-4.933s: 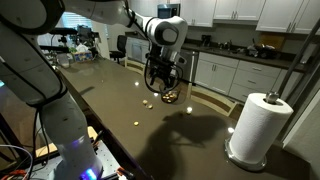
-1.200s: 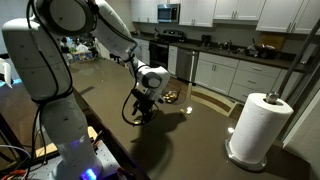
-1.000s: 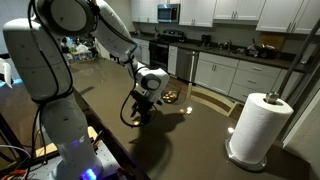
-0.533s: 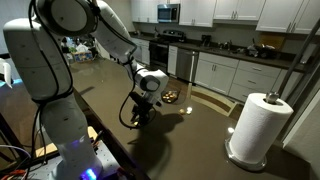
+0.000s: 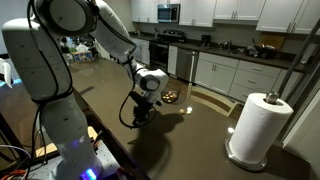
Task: Take the yellow object closest to you and move it away from you then move the right yellow object to the right of the black basket
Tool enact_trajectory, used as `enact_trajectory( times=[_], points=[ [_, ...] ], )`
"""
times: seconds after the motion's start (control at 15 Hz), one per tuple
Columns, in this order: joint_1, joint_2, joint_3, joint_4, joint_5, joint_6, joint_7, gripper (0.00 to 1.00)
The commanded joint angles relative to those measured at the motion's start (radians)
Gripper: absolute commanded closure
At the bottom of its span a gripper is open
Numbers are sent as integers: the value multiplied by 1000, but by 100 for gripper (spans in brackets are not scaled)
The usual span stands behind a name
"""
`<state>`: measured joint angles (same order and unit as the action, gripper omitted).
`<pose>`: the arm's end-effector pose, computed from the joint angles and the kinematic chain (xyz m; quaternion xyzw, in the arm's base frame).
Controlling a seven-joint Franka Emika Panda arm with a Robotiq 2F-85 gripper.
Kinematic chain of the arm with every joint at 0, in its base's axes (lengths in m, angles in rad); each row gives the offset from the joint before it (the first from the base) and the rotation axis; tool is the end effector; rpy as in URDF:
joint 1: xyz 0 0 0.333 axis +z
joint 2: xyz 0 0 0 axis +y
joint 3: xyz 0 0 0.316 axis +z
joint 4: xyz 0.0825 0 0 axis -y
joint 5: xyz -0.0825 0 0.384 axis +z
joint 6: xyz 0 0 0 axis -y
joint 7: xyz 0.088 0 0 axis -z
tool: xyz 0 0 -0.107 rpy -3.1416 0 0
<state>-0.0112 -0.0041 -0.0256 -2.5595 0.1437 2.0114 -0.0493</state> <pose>0.3828 -0.0056 0.2383 -0.9610 0.0409 0.2654 0.0658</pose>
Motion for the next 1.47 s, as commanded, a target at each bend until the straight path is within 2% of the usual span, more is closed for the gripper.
enact_trajectory(
  times=[0.0,0.47,0.87,1.13,1.4],
  points=[
    [5,-25,11,-16,-22,16,34,96],
    [3,-57,15,-11,-36,5,41,96],
    [-3,-112,12,21,-94,12,60,96],
    [-4,-89,10,121,-122,4,48,96],
    [-5,-34,10,294,-169,-49,65,97]
  ],
)
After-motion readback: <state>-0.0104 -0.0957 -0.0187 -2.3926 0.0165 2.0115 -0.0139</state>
